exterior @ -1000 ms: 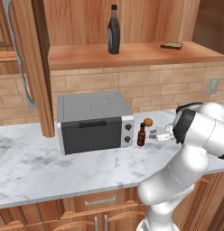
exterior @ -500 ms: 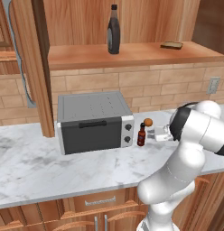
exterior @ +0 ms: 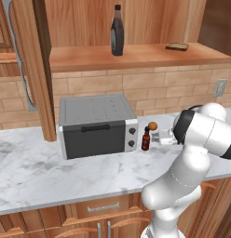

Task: Pick the syrup bottle and condiment bottle from the counter and place them in the cabinet.

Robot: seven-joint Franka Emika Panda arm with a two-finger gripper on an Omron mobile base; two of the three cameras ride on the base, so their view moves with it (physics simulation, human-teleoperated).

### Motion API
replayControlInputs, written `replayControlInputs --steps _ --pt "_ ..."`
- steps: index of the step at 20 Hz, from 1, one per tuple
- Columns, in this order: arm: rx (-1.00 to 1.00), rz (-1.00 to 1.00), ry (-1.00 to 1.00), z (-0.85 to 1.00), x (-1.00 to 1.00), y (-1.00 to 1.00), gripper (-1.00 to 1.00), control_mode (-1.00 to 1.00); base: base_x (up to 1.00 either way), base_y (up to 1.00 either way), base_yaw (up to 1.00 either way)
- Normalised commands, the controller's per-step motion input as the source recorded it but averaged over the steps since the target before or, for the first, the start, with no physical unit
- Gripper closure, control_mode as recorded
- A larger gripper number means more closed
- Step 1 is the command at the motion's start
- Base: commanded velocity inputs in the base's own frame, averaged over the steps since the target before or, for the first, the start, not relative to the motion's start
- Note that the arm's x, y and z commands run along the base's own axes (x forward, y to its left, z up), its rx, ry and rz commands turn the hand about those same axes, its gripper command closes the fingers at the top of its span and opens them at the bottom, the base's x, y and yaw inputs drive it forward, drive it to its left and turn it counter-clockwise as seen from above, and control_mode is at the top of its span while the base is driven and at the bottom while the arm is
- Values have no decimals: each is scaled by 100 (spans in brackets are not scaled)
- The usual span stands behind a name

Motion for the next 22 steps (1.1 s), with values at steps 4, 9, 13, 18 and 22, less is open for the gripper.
replayControlInputs --steps 4,9,13,18,22 --pt "6 -1 -1 14 16 0 -100 -100 0 0 0" --pt "6 -2 -5 8 15 0 -100 -100 0 0 0" --pt "1 -3 -4 0 5 0 -100 -100 0 0 0" --pt "-1 -3 -2 -3 0 0 -100 -100 0 0 0" --pt "-1 -1 -1 -3 0 0 -100 -100 0 0 0"
